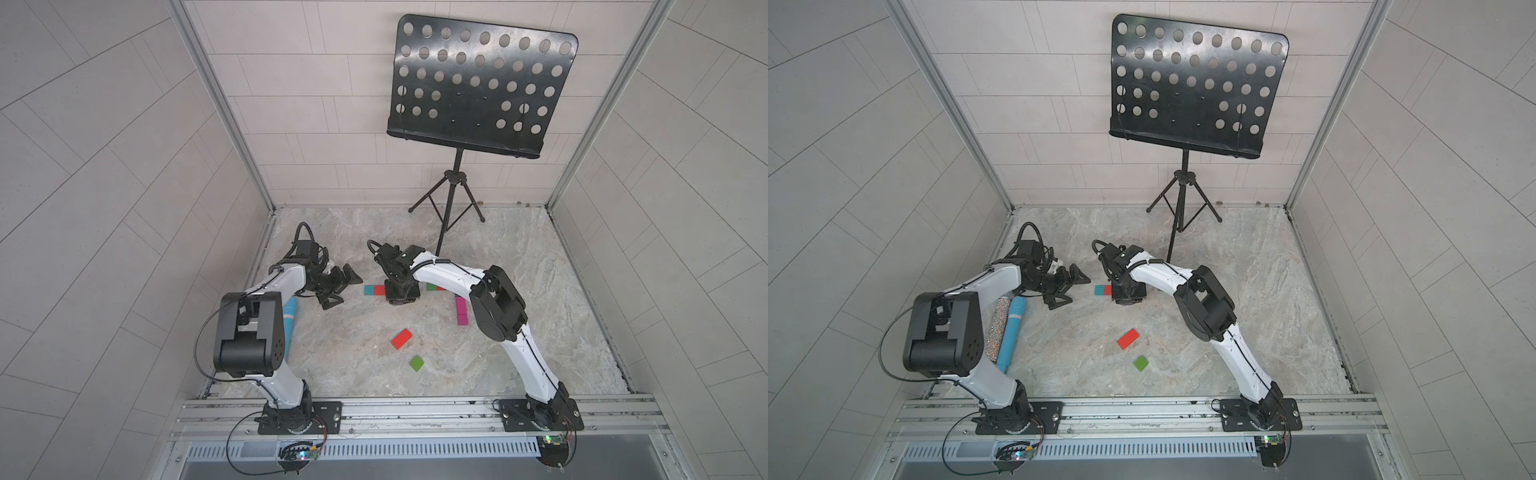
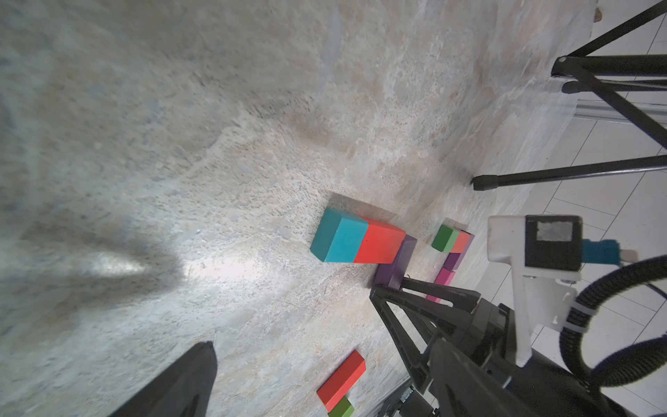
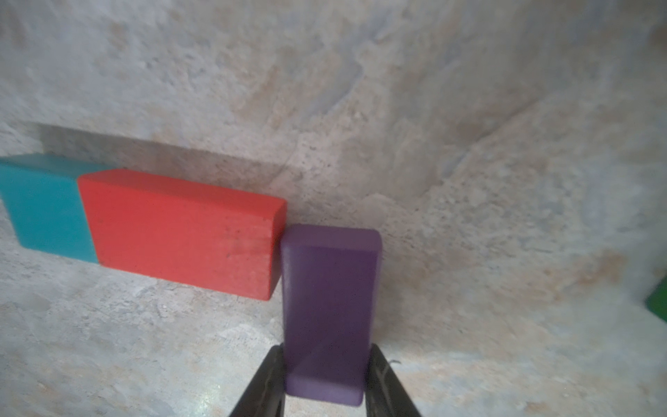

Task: Assemble the number 7 with building blocks
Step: Assemble the building block at the center of the board.

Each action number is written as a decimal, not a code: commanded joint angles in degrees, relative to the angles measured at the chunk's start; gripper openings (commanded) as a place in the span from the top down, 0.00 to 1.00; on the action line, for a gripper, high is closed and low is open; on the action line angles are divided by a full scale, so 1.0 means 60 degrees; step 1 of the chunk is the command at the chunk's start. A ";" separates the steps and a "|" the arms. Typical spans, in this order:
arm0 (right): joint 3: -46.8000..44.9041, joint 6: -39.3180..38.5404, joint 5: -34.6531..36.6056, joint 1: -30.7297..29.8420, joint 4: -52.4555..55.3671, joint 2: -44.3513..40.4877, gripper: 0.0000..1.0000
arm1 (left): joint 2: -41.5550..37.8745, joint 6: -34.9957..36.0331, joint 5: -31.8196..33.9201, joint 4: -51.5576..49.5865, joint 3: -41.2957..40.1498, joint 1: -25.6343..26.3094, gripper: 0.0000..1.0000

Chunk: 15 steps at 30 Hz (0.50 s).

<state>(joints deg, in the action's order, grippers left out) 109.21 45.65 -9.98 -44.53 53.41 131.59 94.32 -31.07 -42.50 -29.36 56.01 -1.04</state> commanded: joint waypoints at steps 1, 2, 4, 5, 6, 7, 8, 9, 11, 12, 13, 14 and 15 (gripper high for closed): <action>0.0168 0.0284 0.0202 -0.0048 0.0276 0.0187 0.61 | 0.0100 0.0168 -0.0138 0.0016 -0.0090 0.0029 0.00; 0.0175 0.0321 0.0205 -0.0048 0.0271 0.0191 0.61 | 0.0099 0.0161 -0.0146 0.0016 -0.0095 0.0038 0.00; 0.0168 0.0368 0.0209 -0.0041 0.0269 0.0202 0.61 | 0.0098 0.0155 -0.0158 0.0031 -0.0106 0.0031 0.00; 0.0168 0.0400 0.0213 -0.0037 0.0269 0.0210 0.61 | 0.0114 0.0152 -0.0160 0.0044 -0.0106 0.0033 0.00; 0.0168 0.0426 0.0213 -0.0035 0.0269 0.0212 0.61 | 0.0114 0.0142 -0.0168 0.0056 -0.0112 0.0047 0.00; 0.0175 0.0452 0.0213 -0.0034 0.0269 0.0236 0.61 | 0.0114 0.0137 -0.0184 0.0060 -0.0121 0.0041 0.00; 0.0168 0.0485 0.0213 -0.0034 0.0270 0.0237 0.61 | 0.0126 0.0132 -0.0193 0.0075 -0.0132 0.0047 0.00; 0.0168 0.0508 0.0217 -0.0036 0.0269 0.0259 0.61 | 0.0129 0.0124 -0.0197 0.0075 -0.0126 0.0036 0.00; 0.0169 0.0527 0.0213 -0.0034 0.0269 0.0264 0.61 | 0.0125 0.0103 -0.0214 0.0111 -0.0149 0.0033 0.00; 0.0160 0.0536 0.0227 -0.0035 0.0270 0.0275 0.61 | 0.0121 0.0095 -0.0239 0.0132 -0.0149 0.0029 0.00; 0.0153 0.0540 0.0242 -0.0024 0.0269 0.0263 0.61 | 0.0128 0.0085 -0.0248 0.0144 -0.0164 0.0033 0.00; 0.0164 0.0544 0.0260 -0.0019 0.0271 0.0277 0.61 | 0.0128 0.0084 -0.0255 0.0148 -0.0171 0.0037 0.00; 0.0154 0.0542 0.0261 -0.0019 0.0269 0.0302 0.61 | 0.0115 0.0081 -0.0255 0.0162 -0.0172 0.0032 0.00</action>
<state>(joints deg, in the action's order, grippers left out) 109.27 47.66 -9.93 -44.53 53.43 132.03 94.37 -31.09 -43.46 -28.91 55.70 -1.04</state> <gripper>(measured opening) 0.389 0.999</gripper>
